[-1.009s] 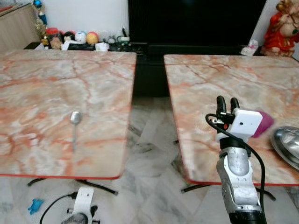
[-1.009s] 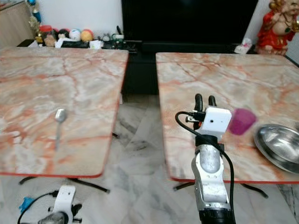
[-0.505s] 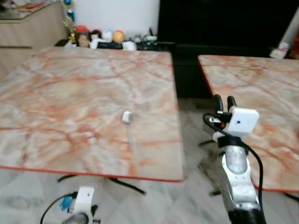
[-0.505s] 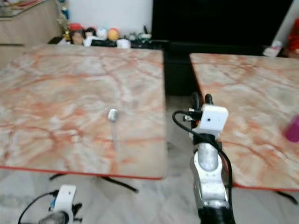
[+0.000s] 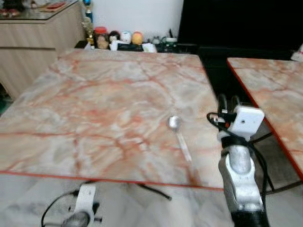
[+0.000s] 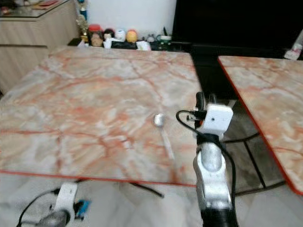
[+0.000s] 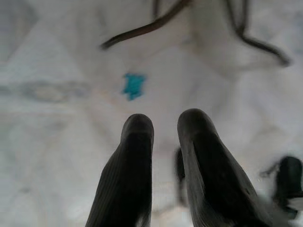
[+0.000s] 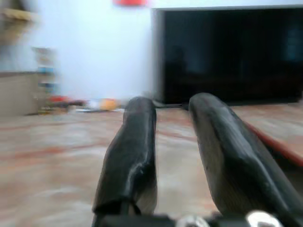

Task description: Setting the table

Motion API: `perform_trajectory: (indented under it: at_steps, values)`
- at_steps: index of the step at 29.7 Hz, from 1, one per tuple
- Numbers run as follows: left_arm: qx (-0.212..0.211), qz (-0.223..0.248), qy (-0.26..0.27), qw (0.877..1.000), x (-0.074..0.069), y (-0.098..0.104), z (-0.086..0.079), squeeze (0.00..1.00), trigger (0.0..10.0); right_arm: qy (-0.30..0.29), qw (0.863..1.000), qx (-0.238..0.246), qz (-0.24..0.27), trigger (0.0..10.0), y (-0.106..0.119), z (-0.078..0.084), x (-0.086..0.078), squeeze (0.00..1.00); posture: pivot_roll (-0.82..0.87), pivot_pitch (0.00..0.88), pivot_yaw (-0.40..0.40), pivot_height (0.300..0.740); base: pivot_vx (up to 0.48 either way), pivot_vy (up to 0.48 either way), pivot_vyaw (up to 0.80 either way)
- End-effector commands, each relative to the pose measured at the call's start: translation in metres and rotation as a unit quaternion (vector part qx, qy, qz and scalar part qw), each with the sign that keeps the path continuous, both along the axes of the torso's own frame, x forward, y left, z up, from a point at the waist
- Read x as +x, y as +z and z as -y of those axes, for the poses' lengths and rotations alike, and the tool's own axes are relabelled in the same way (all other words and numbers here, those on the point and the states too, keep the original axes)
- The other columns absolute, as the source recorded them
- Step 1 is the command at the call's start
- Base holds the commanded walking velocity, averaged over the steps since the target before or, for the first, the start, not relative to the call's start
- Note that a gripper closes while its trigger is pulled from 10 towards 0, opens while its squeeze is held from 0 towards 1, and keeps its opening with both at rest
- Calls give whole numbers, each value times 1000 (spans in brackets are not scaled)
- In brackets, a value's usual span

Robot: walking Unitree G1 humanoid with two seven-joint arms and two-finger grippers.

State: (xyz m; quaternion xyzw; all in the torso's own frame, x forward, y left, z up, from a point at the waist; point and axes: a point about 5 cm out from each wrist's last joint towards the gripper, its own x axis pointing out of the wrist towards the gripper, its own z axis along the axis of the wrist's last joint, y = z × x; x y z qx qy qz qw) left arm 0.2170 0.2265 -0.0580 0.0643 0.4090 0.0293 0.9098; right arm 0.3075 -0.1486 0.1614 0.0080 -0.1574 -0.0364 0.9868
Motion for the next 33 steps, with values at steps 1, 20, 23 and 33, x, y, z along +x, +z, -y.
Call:
perform_trajectory:
  at_steps: [1,20,23,33]
  values:
    - [-6,-8,-4,1000,-2,-3,6,0,10000,-13,1000,-5,0,10000,2,10,0,0,92,0,-37,740,0,446,0]
    - [-14,3,-11,1000,2,0,8,0,10000,-24,1000,-2,-18,10000,-3,18,1,0,94,0,-37,740,14,0,0]
    - [-13,2,-12,1000,2,0,8,0,10000,-23,1000,-2,-19,10000,-4,17,1,0,97,0,-36,740,318,0,0]
    - [-14,2,-14,1000,2,0,8,0,10000,-22,1000,-1,-22,10000,-4,16,1,0,98,0,-35,740,353,0,0]
